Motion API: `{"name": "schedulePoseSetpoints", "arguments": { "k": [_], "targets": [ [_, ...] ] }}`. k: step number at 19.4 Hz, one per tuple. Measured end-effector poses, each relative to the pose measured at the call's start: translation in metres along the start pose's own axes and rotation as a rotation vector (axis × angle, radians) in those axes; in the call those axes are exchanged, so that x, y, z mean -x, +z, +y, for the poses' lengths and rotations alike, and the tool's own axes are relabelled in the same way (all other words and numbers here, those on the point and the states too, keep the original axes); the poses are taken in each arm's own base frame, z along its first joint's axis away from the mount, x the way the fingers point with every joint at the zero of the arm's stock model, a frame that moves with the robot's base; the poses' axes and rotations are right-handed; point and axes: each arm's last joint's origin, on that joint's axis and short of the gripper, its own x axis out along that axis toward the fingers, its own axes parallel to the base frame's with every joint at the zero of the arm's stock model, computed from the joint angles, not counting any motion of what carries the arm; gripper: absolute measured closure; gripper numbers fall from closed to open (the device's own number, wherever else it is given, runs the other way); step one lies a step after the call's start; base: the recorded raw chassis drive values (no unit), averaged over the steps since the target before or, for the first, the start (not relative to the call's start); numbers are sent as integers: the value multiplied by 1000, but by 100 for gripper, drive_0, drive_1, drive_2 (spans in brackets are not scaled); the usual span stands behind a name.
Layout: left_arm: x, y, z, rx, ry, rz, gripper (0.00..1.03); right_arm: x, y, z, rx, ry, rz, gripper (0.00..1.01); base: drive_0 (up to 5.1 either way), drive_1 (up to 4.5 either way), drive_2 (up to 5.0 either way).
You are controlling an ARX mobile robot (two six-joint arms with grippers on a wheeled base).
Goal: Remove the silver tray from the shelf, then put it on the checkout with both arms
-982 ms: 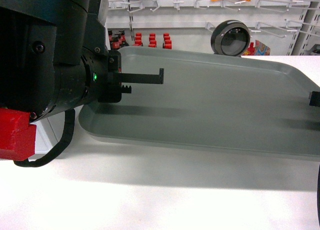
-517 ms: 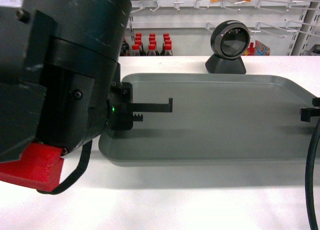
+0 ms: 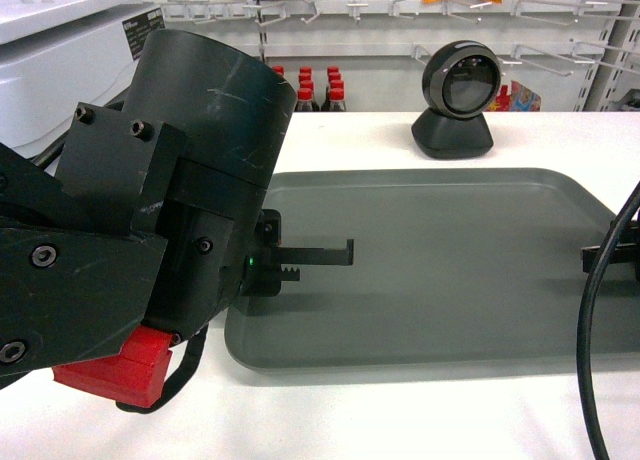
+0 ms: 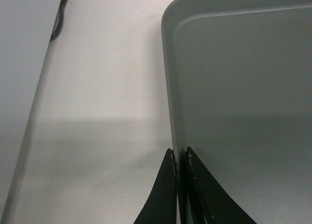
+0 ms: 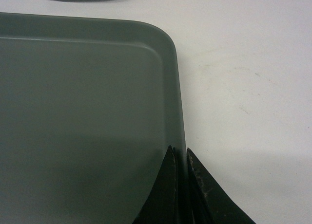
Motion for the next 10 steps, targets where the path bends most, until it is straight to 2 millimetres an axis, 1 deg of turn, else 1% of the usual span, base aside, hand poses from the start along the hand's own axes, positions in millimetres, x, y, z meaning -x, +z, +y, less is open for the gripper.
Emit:
{"name": "schedulePoseSetpoints", "arguments": {
  "k": [1, 2, 3, 4, 10],
  "targets": [
    [-2, -2, 0, 0, 5, 7, 100, -2, -1, 0, 2, 4, 22, 99, 0, 0, 0],
    [-3, -2, 0, 0, 7, 8, 97, -3, -1, 0, 2, 8, 47, 99, 0, 0, 0],
    [-3, -2, 1, -12, 17, 11, 84, -3, -1, 1, 14, 8, 53, 89, 0, 0, 0],
    [-3, -2, 2, -14, 22, 12, 75, -3, -2, 2, 25, -5, 56, 80, 0, 0, 0],
    [-5, -1, 5, -12, 25, 9, 38, -2, 0, -1, 27, -20, 51, 44, 0, 0, 0]
  ]
}}
